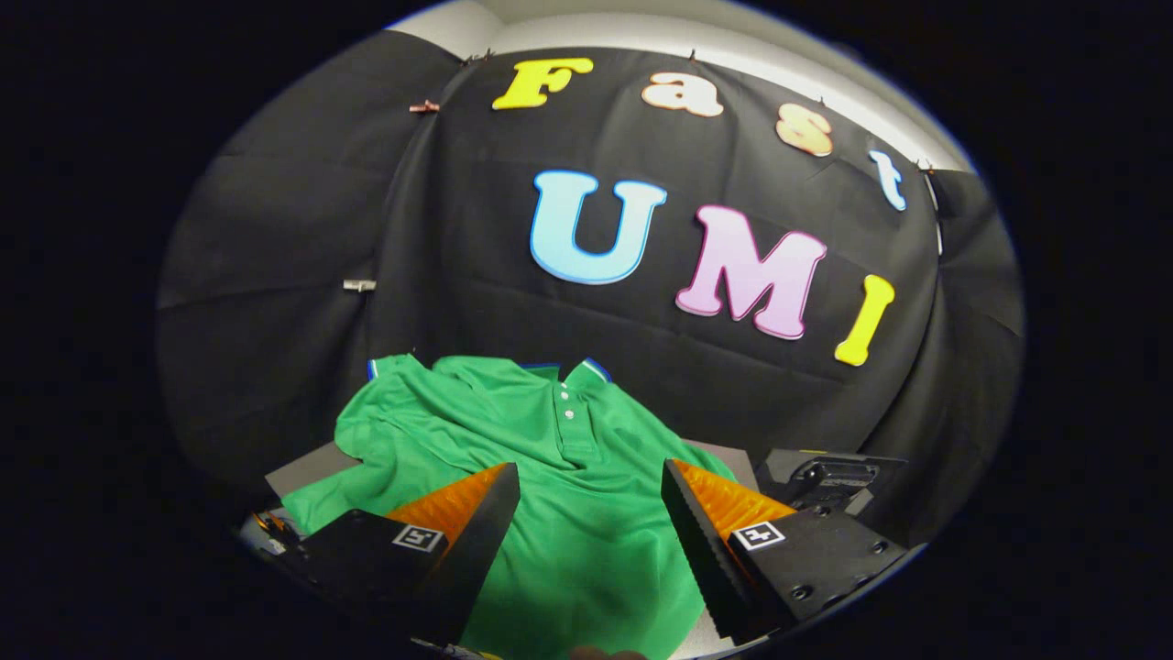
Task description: Put the clothes into the washing machine and then close the washing machine lid.
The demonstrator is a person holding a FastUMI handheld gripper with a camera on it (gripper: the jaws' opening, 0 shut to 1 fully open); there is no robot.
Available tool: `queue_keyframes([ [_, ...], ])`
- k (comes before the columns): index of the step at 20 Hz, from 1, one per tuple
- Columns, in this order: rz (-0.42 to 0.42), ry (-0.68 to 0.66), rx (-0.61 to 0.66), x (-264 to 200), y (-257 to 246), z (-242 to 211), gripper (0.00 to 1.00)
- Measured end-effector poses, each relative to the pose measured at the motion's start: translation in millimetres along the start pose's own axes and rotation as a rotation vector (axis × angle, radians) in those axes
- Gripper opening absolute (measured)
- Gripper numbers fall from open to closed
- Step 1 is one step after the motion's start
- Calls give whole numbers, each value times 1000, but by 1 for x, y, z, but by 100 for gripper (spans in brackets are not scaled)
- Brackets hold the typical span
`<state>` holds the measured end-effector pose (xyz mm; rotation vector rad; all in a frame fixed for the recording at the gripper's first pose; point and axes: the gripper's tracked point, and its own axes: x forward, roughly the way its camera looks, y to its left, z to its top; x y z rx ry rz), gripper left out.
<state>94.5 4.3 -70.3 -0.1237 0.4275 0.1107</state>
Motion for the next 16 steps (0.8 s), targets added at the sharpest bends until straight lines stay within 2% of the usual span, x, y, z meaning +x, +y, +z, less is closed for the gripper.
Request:
queue_keyframes([
  [4,33,70,9,36,-7,10,98],
  [6,92,127,19,56,3,9,98],
  [10,148,318,-7,96,13,-22,99],
  [11,205,406,8,92,20,-40,99],
  [12,226,364,81,96,18,-26,96],
  [13,229,389,116,96,19,-39,94],
  [14,220,344,115,100,19,-35,91],
  [16,266,282,50,98,22,-32,71],
])
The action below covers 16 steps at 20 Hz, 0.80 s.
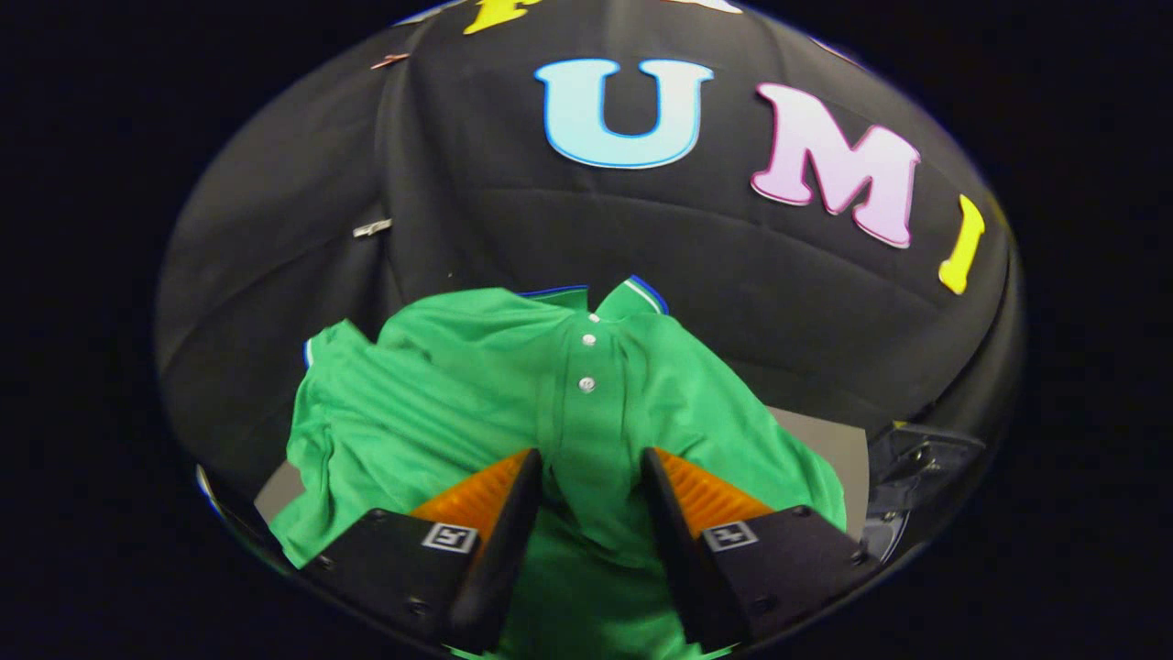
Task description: Put the clothes into the washing machine and then close the washing machine lid.
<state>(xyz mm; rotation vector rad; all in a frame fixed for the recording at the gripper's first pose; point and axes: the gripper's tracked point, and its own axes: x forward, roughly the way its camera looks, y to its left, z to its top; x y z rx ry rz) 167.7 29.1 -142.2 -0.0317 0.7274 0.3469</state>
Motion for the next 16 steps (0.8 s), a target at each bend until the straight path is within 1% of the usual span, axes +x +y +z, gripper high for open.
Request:
queue_keyframes([
  [1,-2,-7,-12,-3,1,-3,62],
  [3,-29,19,22,-9,-2,-7,42],
  [4,-48,28,35,-11,-7,-6,42],
  [5,-57,32,44,-12,-7,-6,6],
  [6,-57,28,22,-8,-5,-4,5],
  [9,-54,-19,-61,-15,-4,3,5],
  [11,-44,-74,-40,-28,-4,15,5],
  [14,-7,-100,36,-47,-1,27,5],
  [16,-4,-130,28,-66,-6,38,5],
])
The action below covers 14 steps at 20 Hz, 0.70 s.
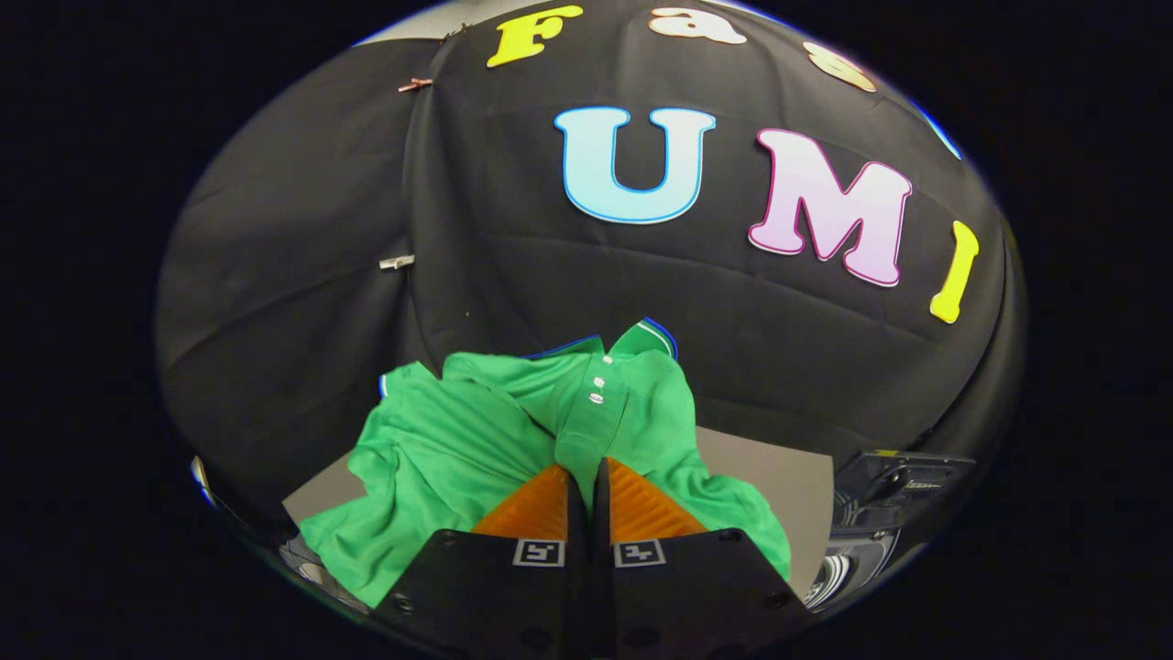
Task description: Put the clothes into the washing machine and then close the washing machine lid.
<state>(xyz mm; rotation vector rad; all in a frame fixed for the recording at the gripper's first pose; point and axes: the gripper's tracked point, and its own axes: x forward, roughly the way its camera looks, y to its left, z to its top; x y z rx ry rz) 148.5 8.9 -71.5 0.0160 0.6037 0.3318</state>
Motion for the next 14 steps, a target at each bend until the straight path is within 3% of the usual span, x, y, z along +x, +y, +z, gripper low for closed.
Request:
queue_keyframes([
  [7,39,-82,-19,-70,-32,14,5],
  [14,82,-176,43,-139,-119,25,5],
])
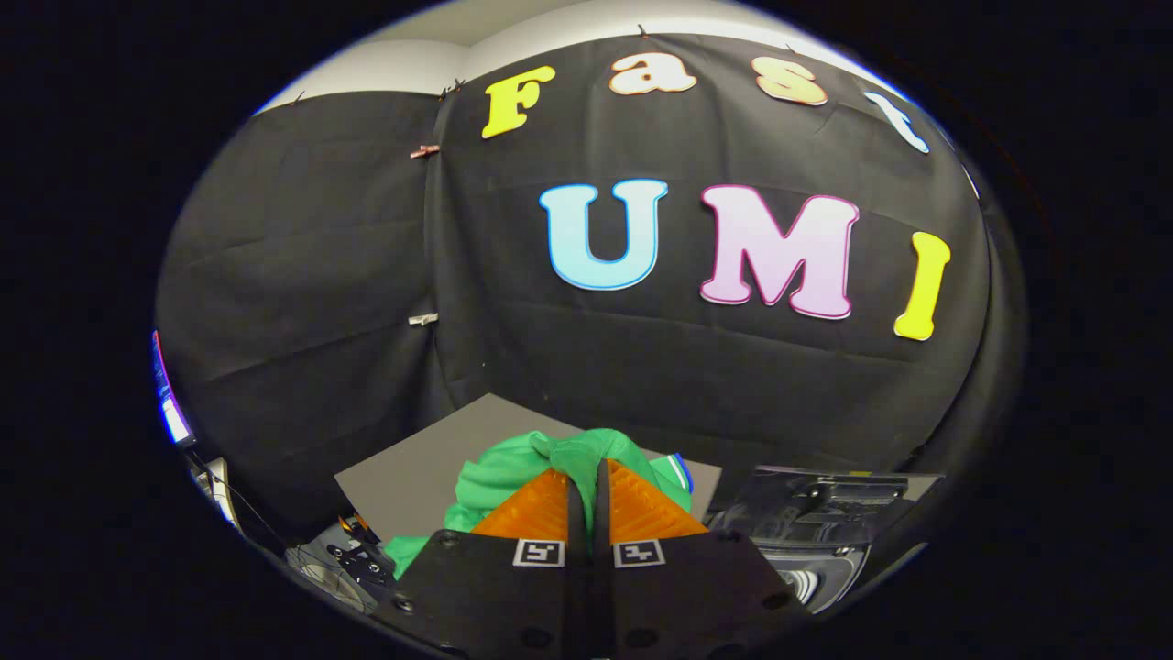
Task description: Put the clothes into the washing machine and then close the washing machine lid.
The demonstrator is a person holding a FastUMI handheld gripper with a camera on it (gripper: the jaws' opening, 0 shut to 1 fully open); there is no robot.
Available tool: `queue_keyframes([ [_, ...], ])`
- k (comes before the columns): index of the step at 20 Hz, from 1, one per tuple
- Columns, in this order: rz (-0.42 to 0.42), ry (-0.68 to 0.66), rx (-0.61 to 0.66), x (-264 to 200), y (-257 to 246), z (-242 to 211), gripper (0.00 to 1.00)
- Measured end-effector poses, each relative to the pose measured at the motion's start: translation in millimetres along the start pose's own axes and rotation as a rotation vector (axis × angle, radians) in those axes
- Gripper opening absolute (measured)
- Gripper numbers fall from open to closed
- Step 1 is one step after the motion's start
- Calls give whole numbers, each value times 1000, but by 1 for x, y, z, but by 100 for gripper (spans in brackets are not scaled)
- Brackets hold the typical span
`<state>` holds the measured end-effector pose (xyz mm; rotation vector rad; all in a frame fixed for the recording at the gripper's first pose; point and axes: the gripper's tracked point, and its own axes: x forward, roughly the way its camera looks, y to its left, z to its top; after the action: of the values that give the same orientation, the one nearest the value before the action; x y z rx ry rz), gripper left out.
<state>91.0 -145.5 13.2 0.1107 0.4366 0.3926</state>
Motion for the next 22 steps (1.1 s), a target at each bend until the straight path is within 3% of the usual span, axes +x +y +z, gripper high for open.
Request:
queue_keyframes([
  [5,-14,-74,-78,-46,-64,18,5],
  [12,-21,-128,-54,-86,-145,27,5],
  [22,-3,-18,-64,-79,-240,-51,5],
])
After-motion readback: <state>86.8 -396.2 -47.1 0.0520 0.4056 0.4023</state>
